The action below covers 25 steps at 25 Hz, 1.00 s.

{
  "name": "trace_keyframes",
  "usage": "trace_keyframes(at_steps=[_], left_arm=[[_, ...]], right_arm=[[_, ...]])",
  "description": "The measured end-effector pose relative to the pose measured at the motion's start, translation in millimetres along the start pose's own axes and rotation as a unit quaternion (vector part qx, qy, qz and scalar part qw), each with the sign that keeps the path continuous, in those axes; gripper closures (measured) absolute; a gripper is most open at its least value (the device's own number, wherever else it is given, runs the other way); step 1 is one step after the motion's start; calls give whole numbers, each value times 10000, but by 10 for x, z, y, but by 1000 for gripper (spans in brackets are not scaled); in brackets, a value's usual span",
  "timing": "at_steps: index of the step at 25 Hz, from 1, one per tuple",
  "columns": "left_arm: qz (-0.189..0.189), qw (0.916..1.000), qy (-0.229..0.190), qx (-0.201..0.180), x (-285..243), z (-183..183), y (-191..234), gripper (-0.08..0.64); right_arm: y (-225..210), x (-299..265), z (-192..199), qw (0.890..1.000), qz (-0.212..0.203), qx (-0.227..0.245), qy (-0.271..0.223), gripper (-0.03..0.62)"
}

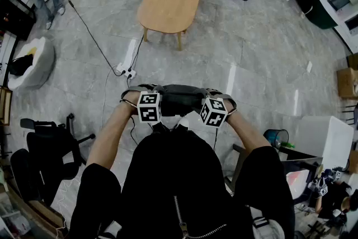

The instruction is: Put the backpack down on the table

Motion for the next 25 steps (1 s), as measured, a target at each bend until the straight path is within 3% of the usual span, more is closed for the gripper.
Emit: trace_keyframes(at_steps=[7, 25], left_arm=[[22, 9998, 35, -208, -61, -84, -9, 443], [248, 9995, 161, -107, -246, -206, -138, 443]], right_arm=[[60, -3, 105, 9997, 179, -97, -122, 416], [205, -38, 326, 9993, -250, -211, -171, 410]])
Point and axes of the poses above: the fingertips, and each gripper's own axes: x backward along the fingers, y to its left, z out of its underside, the point moved 2 cm from there along x, backward along the fingers
